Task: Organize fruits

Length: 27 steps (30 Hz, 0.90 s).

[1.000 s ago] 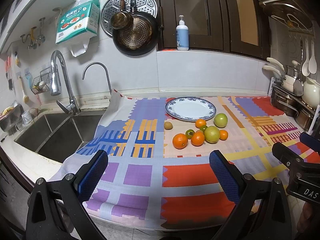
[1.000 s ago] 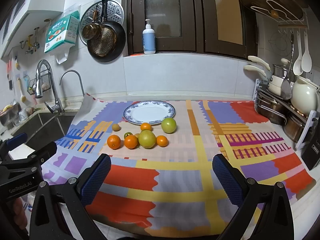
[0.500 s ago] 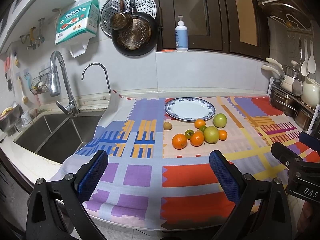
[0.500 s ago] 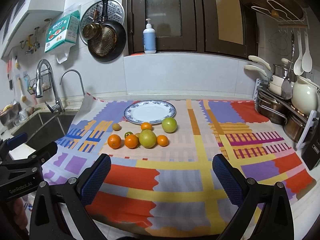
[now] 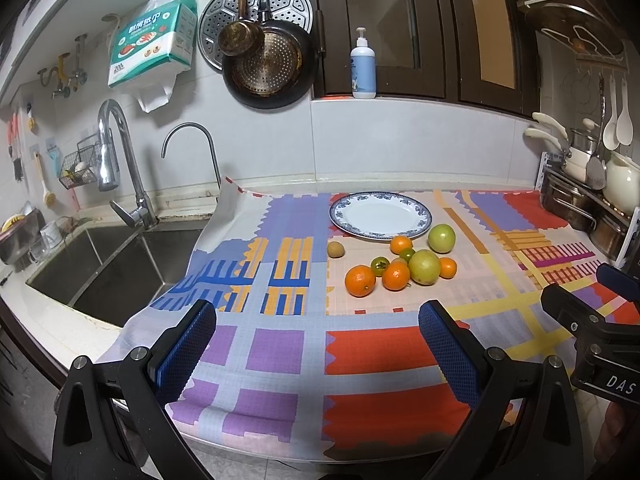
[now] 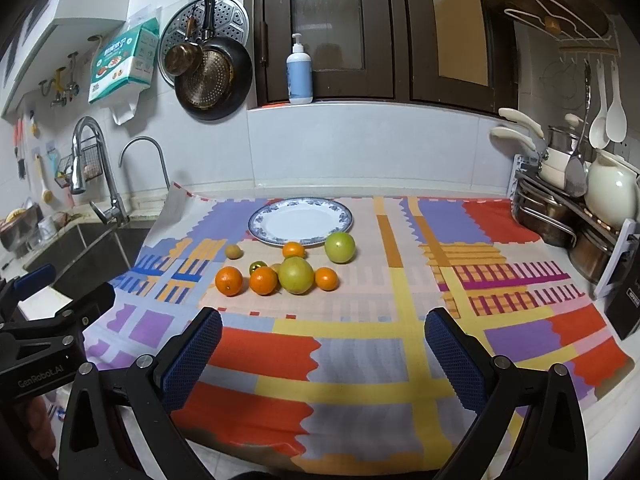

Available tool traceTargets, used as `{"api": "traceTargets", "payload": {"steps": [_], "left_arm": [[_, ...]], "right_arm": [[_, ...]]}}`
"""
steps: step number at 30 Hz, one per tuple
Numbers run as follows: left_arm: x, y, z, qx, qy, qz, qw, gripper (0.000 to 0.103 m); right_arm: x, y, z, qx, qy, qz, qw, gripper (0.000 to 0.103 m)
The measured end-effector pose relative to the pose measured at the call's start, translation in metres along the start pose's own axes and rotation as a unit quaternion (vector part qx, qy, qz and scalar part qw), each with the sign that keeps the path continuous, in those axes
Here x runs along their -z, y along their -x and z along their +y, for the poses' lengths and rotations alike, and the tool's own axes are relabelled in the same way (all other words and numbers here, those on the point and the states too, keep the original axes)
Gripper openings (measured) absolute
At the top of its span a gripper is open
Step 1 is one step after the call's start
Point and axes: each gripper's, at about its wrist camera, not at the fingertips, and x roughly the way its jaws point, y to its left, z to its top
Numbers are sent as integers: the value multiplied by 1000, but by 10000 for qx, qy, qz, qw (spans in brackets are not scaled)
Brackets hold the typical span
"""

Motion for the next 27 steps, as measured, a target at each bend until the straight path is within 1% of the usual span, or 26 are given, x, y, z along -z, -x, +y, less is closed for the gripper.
{"api": "traceTargets", "payload": {"steps": [6,12,15,19,22,24,27], "left_arm": [[-1,-10,5,54,-3,67,10000,103],[-5,-23,10,115,-46,127,9998,103],[-8,-34,14,229,-90,174,9995,103],[-13,-50,17,257,-207,199,9993,103],[-18,-67,18,367,-322,254,9985,102],[-21,-80,18,473,-428,304,9975,97],[-25,-97,16,661,-627,382,9951,95]], "right_arm": [[-2,-8,3,-18,23,93,10000,102],[-5,-21,10,32,182,180,9997,102],[-8,-31,16,46,292,228,9993,102],[-13,-51,24,35,407,353,9985,102],[-16,-66,28,87,473,463,9978,102],[-17,-74,31,118,510,520,9973,102],[-22,-91,35,212,597,638,9960,100]]}}
